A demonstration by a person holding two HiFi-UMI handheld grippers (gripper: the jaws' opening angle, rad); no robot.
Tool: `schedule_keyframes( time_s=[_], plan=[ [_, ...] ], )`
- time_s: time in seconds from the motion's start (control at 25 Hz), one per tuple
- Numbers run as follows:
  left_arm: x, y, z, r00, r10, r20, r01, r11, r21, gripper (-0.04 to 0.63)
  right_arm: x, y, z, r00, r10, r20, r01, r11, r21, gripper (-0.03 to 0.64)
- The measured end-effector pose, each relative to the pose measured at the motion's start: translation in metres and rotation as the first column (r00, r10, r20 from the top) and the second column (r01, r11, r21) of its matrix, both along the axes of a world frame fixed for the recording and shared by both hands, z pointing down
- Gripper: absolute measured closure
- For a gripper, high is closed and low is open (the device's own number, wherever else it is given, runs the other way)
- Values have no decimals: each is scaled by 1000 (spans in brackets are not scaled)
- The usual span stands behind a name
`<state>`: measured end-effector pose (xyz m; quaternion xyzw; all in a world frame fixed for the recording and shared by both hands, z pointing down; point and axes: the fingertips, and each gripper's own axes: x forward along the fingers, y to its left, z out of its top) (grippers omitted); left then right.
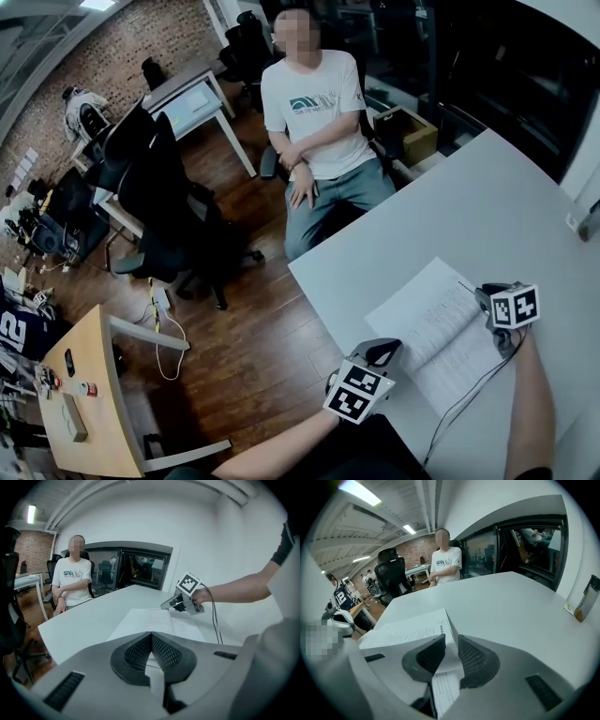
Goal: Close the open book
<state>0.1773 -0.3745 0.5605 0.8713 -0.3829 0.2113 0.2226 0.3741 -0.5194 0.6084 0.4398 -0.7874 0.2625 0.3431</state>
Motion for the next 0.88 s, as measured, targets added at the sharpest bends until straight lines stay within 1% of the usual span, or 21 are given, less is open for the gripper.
schedule_keyframes(
  time_s=[0.2,0.36,0.52,0.72,0.8,0.88],
  plan=[
    [4,4,9,999,44,7,-44,999,-16,591,22,24,-11,1000,24,-17,-23,1000,18,543],
    [11,7,14,997,78,12,-77,997,-26,591,39,47,-14,999,26,-26,-25,1000,10,543],
    [15,8,13,995,104,11,-103,994,-25,591,66,71,-19,995,92,-34,-91,996,9,543],
    [22,7,12,992,130,4,-130,991,-20,591,78,83,-52,992,119,-34,-116,990,84,544],
    [25,7,9,990,138,-5,-138,990,-14,591,75,83,-69,993,116,-32,-112,986,120,544],
    [27,8,7,989,147,-11,-147,989,-14,591,62,80,-86,994,104,-17,-100,983,156,544]
  ],
)
